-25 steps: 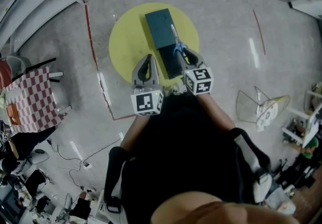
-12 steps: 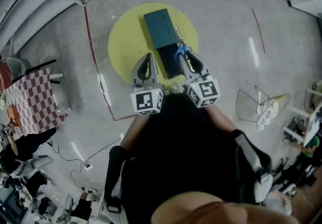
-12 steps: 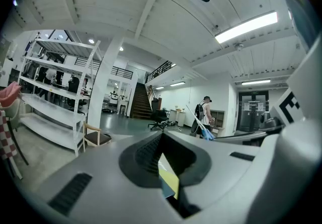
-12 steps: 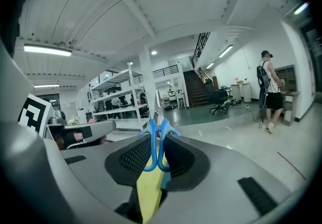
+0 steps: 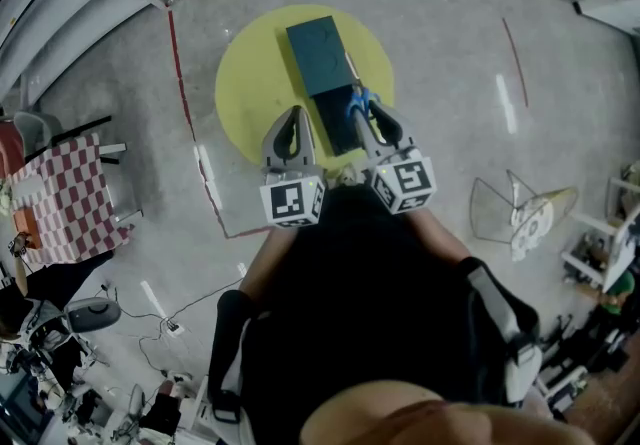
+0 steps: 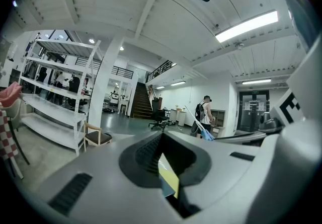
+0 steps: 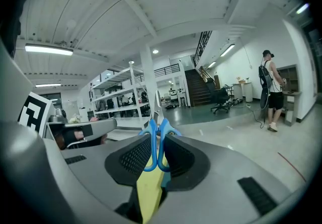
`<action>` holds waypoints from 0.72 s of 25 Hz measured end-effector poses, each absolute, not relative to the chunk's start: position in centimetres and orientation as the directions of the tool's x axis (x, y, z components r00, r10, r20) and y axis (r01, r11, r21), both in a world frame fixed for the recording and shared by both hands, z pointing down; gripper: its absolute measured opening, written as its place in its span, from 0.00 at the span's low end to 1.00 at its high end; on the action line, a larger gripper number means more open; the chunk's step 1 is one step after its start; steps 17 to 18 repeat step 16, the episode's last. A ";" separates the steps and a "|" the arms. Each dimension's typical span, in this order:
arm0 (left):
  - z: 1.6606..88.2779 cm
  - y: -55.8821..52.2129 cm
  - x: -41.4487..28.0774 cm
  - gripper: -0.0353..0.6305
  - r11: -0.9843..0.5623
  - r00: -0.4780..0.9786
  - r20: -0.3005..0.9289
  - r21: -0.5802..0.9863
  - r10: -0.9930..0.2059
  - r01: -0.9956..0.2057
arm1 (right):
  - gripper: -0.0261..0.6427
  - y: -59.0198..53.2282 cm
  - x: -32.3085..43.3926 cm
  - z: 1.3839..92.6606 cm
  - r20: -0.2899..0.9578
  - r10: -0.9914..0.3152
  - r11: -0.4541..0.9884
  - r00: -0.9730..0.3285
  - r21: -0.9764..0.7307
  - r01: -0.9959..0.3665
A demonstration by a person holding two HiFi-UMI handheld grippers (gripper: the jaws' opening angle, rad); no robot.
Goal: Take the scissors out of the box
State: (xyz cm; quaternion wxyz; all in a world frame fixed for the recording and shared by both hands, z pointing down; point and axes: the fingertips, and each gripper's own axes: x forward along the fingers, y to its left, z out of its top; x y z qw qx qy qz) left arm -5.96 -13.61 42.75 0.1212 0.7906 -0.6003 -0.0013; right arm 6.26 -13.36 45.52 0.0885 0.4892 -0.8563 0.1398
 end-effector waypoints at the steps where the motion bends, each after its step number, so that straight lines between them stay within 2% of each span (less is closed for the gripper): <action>1: 42.7 -13.6 -5.9 0.05 -0.250 0.280 0.144 0.193 -0.949 -0.949 | 0.16 -13.3 6.3 45.5 0.289 -0.812 0.484 -0.506 -0.151 -0.862; 18: 43.1 -13.7 -5.8 0.05 -0.249 0.279 0.144 0.193 -0.949 -0.949 | 0.16 -13.4 6.0 46.0 0.288 -0.804 0.496 -0.521 -0.159 -0.854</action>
